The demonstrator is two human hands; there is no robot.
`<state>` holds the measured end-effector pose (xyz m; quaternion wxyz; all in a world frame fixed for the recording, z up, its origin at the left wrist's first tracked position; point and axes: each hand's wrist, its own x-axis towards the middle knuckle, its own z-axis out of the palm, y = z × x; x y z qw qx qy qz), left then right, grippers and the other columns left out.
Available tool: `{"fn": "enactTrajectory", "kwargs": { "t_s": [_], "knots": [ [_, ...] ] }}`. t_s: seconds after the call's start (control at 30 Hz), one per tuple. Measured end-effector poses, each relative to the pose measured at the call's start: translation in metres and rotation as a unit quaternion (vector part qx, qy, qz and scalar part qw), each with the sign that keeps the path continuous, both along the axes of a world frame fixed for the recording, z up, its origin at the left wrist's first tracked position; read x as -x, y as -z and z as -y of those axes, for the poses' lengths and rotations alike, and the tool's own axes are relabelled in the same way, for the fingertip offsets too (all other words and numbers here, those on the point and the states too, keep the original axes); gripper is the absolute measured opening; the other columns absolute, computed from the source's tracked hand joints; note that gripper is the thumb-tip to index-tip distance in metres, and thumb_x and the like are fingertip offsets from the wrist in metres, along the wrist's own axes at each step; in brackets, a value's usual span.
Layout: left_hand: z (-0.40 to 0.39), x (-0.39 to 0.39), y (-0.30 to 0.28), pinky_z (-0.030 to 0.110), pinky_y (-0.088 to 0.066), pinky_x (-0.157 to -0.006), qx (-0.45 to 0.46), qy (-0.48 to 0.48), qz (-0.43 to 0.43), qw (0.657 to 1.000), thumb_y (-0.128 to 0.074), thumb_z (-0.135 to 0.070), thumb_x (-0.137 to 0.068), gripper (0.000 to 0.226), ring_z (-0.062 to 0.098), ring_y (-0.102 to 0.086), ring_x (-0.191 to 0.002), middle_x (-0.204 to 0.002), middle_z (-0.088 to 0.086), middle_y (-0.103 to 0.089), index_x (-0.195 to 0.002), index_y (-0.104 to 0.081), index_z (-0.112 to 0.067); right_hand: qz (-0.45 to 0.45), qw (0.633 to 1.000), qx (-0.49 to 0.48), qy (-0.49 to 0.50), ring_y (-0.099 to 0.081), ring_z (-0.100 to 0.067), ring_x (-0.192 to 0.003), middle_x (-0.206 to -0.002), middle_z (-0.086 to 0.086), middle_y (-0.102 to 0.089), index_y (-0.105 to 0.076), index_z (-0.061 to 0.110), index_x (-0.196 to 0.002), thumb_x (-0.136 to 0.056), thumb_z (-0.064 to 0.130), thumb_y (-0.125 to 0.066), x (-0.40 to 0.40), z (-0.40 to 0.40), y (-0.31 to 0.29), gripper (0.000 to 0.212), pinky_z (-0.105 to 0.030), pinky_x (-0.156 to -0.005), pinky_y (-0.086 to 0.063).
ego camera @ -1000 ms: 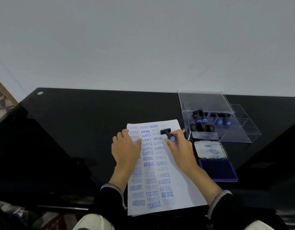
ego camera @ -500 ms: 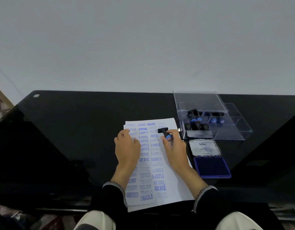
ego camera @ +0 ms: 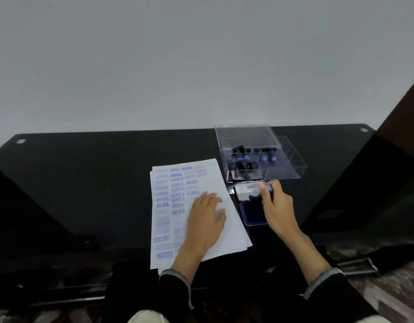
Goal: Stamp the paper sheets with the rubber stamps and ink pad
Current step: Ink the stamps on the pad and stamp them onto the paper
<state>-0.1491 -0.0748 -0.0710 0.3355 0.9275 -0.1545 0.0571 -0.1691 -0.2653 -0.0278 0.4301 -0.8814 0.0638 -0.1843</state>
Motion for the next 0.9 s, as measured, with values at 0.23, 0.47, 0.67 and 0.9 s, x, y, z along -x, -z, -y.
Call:
{"fn": "enactTrajectory", "kwargs": {
  "t_s": [0.23, 0.47, 0.67, 0.9],
  "knots": [
    [0.005, 0.007, 0.011, 0.028, -0.004, -0.121, -0.050, 0.016, 0.014, 0.999, -0.042, -0.036, -0.101, 0.041, 0.014, -0.021, -0.146, -0.153, -0.006, -0.036, -0.139, -0.047, -0.022, -0.047, 0.994, 0.098, -0.022, -0.047, -0.011, -0.052, -0.059, 0.005, -0.047, -0.040, 0.016, -0.085, -0.101, 0.035, -0.040, 0.016, 0.019, 0.002, 0.024, -0.029, -0.048, -0.034],
    [0.005, 0.008, 0.011, 0.030, -0.007, -0.120, -0.066, 0.022, 0.022, 0.997, -0.039, -0.035, -0.102, 0.037, 0.016, -0.023, -0.145, -0.152, -0.005, -0.037, -0.137, -0.048, -0.029, -0.054, 0.987, 0.146, -0.026, -0.053, -0.020, -0.063, -0.070, -0.002, -0.053, -0.039, 0.016, -0.088, -0.101, 0.034, -0.039, 0.020, 0.017, 0.013, 0.022, -0.034, -0.053, -0.038],
    [0.009, 0.006, 0.005, 0.037, -0.015, -0.120, -0.065, 0.023, 0.008, 0.998, -0.042, -0.030, -0.101, 0.034, 0.017, -0.028, -0.140, -0.148, -0.004, -0.038, -0.133, -0.052, -0.033, -0.029, 0.980, 0.196, 0.012, -0.050, -0.018, -0.067, -0.080, -0.003, -0.053, -0.041, 0.015, -0.092, -0.100, 0.030, -0.043, 0.018, 0.008, 0.024, 0.017, -0.028, -0.054, -0.038],
    [0.023, 0.005, 0.005, 0.029, -0.003, -0.121, -0.034, 0.096, -0.016, 0.995, -0.052, -0.049, -0.094, 0.055, 0.011, -0.019, -0.145, -0.150, -0.010, -0.035, -0.144, -0.041, -0.027, 0.009, 0.978, 0.206, 0.029, -0.042, -0.015, -0.060, -0.077, -0.002, -0.046, -0.050, 0.006, -0.098, -0.097, 0.021, -0.051, 0.020, 0.004, 0.032, 0.015, -0.022, -0.052, -0.033]
  ]
}}
